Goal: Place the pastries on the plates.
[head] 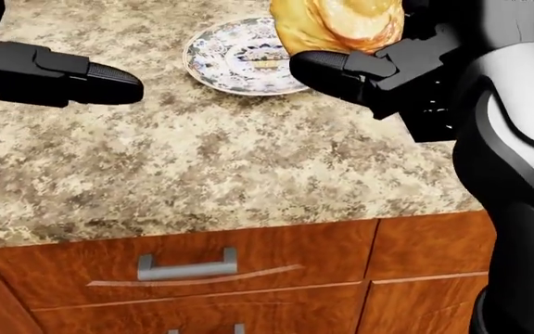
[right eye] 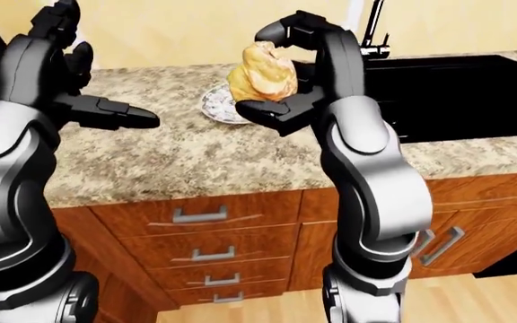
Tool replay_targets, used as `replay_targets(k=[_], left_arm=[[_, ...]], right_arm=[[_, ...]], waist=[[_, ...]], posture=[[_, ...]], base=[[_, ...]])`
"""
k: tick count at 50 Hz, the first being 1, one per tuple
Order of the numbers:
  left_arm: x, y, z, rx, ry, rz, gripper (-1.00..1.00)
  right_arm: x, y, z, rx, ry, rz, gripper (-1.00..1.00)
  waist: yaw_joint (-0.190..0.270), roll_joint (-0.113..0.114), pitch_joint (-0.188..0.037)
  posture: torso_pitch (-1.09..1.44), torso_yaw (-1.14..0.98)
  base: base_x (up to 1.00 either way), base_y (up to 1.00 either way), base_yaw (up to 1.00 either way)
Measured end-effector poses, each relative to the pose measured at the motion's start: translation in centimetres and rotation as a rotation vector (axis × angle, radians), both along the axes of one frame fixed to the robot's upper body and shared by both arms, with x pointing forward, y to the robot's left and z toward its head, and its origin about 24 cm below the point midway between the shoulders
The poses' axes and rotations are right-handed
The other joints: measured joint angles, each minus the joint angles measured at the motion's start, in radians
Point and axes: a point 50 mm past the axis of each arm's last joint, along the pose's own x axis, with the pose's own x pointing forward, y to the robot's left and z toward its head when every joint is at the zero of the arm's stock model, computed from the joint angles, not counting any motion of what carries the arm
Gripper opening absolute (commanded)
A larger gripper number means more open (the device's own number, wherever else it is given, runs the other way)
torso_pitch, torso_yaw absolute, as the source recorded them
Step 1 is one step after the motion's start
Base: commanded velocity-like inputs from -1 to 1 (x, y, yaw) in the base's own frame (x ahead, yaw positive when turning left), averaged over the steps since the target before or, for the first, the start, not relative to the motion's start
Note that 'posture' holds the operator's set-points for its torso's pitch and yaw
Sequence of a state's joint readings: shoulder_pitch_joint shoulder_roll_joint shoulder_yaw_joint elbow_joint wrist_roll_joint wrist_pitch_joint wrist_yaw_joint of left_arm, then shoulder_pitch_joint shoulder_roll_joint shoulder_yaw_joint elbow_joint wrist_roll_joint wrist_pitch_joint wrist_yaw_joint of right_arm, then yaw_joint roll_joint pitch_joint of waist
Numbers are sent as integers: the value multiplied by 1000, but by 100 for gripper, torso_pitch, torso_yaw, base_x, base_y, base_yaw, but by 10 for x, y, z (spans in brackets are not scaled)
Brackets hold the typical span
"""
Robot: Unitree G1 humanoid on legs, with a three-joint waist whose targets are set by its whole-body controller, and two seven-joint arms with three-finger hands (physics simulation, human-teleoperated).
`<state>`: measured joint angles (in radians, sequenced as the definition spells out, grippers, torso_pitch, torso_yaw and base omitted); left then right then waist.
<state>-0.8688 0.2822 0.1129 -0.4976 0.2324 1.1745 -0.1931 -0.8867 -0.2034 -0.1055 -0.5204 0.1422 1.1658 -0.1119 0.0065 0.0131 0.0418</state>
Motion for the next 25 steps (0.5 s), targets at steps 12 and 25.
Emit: replay_targets(k=[12,25], left_arm=[[3,-9,-5,10,31,-52,100],[4,-2,-7,0,44,-11,100]], right_arm=[[3,-12,-8,11,39,-69,-100],[5,-2,-2,8,37,-20,-100]], waist=[[-7,-26,9],[-5,-28,22]], posture=[[0,0],[0,0]], base=[[14,0,0],[1,0,0]])
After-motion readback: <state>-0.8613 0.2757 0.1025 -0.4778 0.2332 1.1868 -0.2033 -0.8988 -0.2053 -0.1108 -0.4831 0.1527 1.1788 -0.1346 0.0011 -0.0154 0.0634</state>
